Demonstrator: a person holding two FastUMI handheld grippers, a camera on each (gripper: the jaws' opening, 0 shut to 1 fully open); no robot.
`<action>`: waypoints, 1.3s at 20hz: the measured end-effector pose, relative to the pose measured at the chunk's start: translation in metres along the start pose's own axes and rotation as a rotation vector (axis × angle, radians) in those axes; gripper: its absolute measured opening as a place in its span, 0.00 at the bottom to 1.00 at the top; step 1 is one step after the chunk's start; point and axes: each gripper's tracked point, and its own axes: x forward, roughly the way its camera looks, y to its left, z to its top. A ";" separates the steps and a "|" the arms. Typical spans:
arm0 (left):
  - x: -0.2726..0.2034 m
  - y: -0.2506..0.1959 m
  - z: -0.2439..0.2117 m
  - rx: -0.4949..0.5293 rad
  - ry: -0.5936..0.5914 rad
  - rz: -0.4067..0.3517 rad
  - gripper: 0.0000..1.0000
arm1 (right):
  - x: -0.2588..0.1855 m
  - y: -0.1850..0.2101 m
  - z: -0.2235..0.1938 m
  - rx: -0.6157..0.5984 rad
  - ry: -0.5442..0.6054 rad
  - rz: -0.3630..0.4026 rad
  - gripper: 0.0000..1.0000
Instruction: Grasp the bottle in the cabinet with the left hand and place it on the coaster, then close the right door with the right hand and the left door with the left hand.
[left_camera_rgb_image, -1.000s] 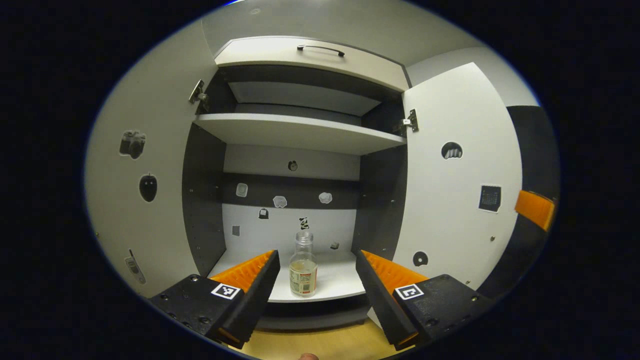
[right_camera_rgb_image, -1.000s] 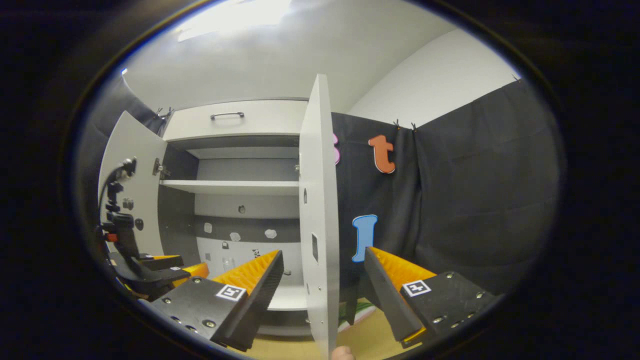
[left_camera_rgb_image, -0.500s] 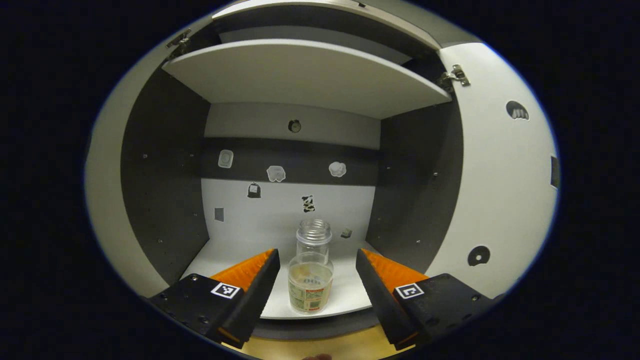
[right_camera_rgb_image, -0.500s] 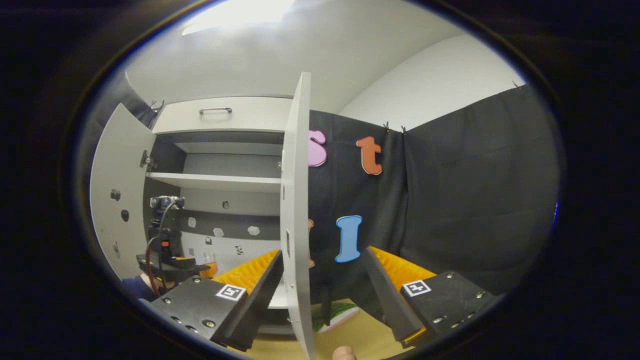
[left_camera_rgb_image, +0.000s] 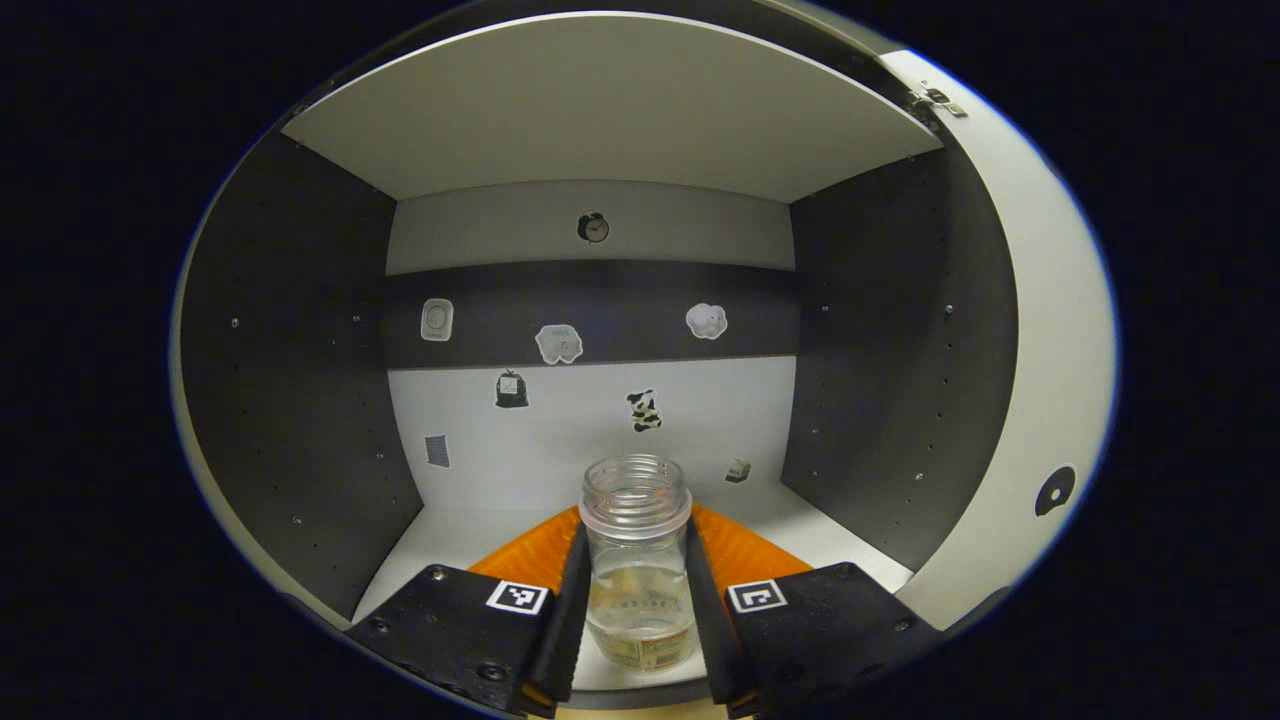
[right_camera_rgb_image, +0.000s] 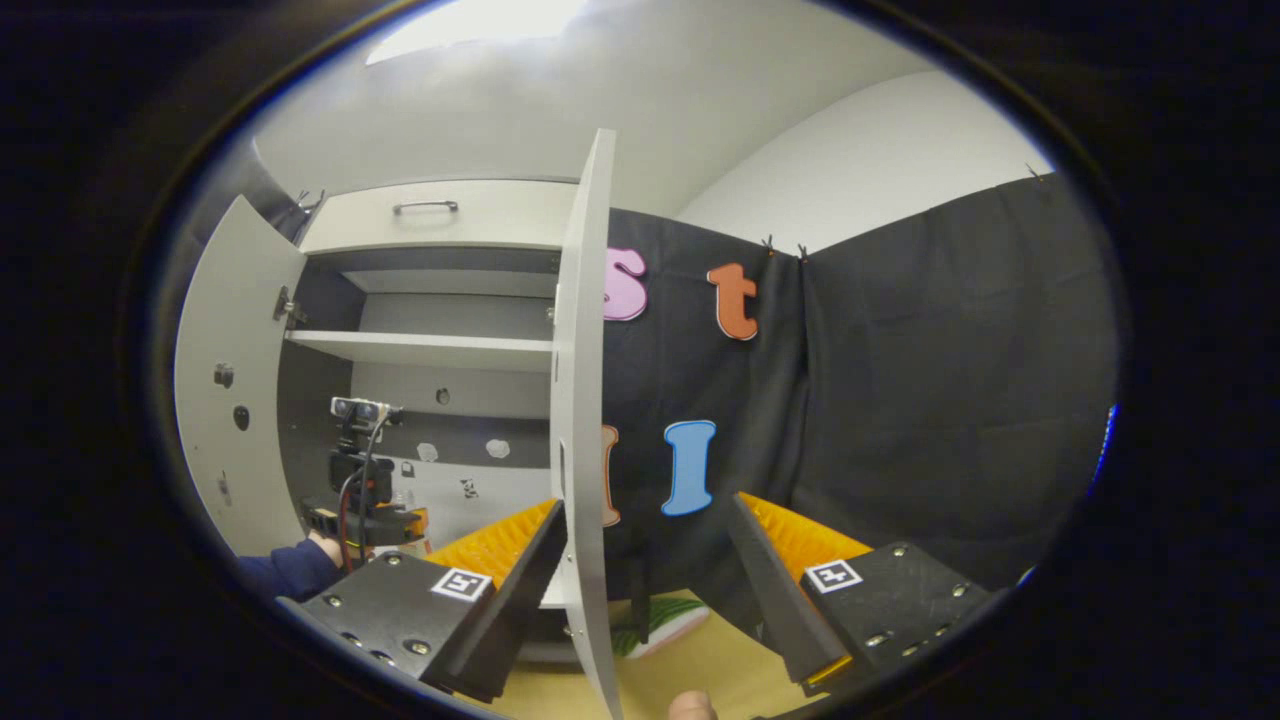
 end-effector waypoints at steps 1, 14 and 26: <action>-0.002 -0.001 0.001 -0.005 -0.001 -0.012 0.49 | -0.001 -0.001 0.000 0.003 0.001 -0.006 0.98; -0.139 -0.057 -0.021 -0.031 -0.025 -0.263 0.45 | -0.015 -0.017 -0.003 -0.005 0.029 -0.068 0.98; -0.211 -0.092 -0.192 -0.061 0.087 -0.344 0.50 | -0.022 -0.024 -0.004 -0.014 0.028 -0.083 0.98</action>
